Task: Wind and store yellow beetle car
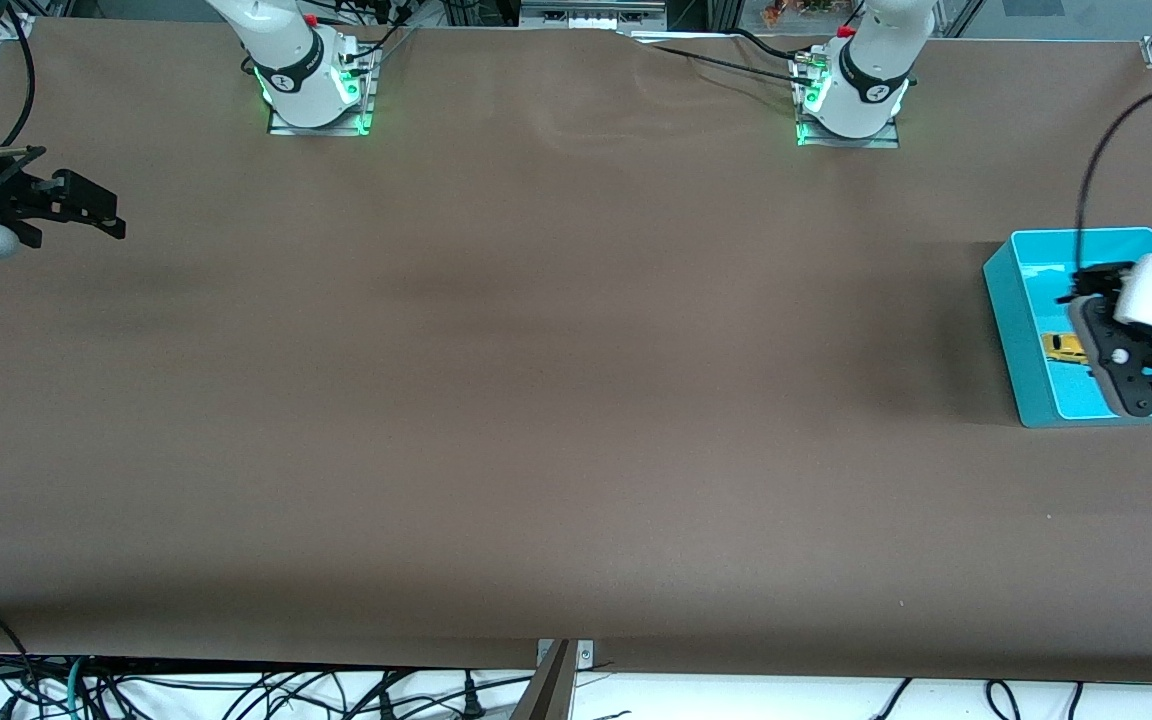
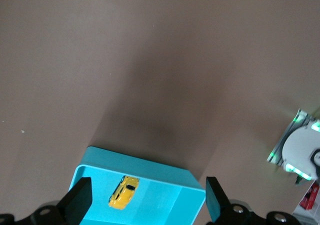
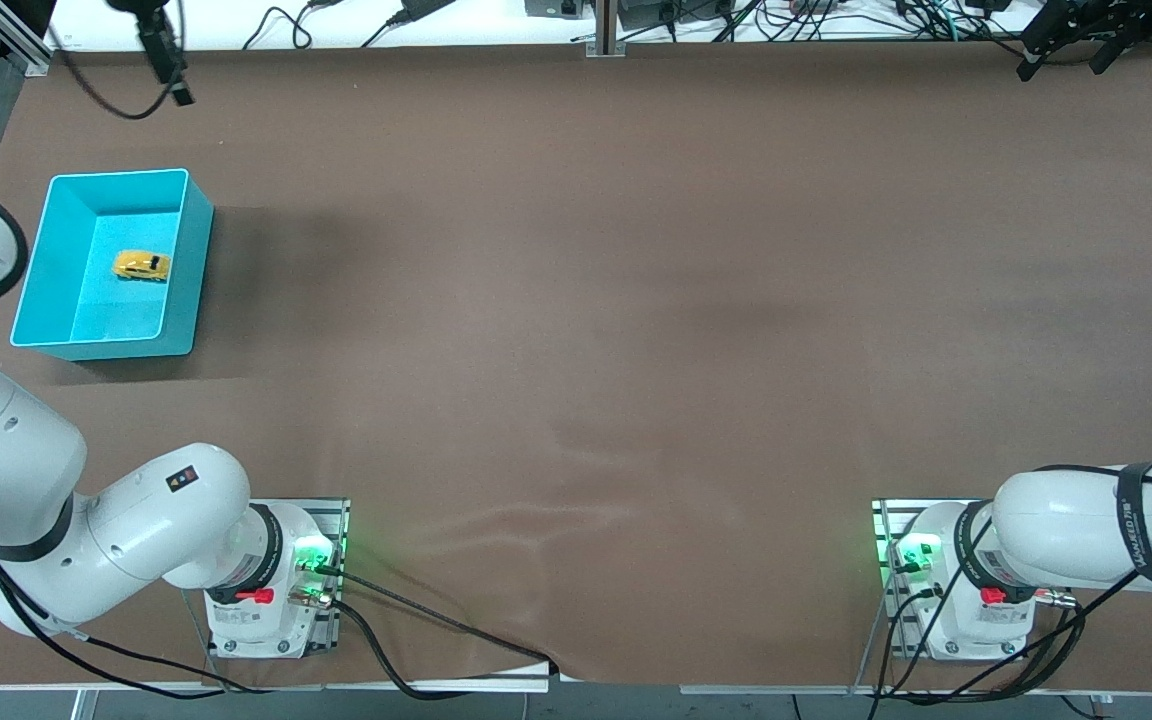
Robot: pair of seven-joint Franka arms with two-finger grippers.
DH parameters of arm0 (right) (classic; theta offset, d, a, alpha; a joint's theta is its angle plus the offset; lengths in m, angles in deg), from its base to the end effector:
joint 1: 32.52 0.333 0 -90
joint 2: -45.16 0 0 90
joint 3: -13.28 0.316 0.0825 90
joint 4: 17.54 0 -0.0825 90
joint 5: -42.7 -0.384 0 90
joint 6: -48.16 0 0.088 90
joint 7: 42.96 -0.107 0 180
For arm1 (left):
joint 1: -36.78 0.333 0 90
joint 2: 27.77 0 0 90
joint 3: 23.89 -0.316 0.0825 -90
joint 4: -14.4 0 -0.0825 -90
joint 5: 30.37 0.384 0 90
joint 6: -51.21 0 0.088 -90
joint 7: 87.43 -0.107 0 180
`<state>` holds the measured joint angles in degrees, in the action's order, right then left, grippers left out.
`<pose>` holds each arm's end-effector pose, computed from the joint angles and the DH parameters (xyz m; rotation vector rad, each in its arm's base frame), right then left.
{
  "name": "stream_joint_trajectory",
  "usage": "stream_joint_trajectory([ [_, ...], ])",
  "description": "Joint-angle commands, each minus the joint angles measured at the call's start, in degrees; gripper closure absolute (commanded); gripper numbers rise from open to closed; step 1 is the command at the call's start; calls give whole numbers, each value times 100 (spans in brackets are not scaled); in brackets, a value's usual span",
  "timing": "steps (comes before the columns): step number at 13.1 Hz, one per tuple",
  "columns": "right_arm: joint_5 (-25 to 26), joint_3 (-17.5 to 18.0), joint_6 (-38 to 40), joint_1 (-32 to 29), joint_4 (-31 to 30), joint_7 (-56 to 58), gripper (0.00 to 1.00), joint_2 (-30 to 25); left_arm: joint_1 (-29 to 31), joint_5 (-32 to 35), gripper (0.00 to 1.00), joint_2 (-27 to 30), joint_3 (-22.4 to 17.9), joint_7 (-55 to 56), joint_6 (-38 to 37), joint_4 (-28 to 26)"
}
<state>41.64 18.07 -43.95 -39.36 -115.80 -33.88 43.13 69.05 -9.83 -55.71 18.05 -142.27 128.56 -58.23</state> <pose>0.5418 -0.0168 0.5790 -3.1115 -0.1888 0.1094 0.6430 0.0343 0.5075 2.5963 -1.5645 -0.4290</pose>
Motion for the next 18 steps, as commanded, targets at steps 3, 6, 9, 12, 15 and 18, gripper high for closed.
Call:
stream_joint_trajectory([
  [3, 80, -5, 122, 42, 114, -56, 0, 28, -1764, -1674, 0, 876, -2335, 2052, 182, -84],
  [6, 80, -13, 122, 42, 131, -47, 0, 28, -2321, -2070, 0, 1473, -3076, 2836, 831, -864],
  [9, 71, 4, 122, 42, 140, -56, 0, 10, -2839, -2194, 0, 2141, -3702, 4493, 1668, -1761],
  [12, 71, 13, 131, 42, 140, -47, 0, -16, -3190, -2151, 0, 2494, -3894, 6157, 1880, -2166],
  [15, 53, 13, 244, 42, 140, -99, 0, -86, -3543, -2186, 0, 2679, -4195, 6188, 1951, -2360],
  [18, -8, 13, 272, 42, 132, -143, 0, -157, -3543, -2229, 0, 2706, -4186, 6188, 1916, -2370],
])
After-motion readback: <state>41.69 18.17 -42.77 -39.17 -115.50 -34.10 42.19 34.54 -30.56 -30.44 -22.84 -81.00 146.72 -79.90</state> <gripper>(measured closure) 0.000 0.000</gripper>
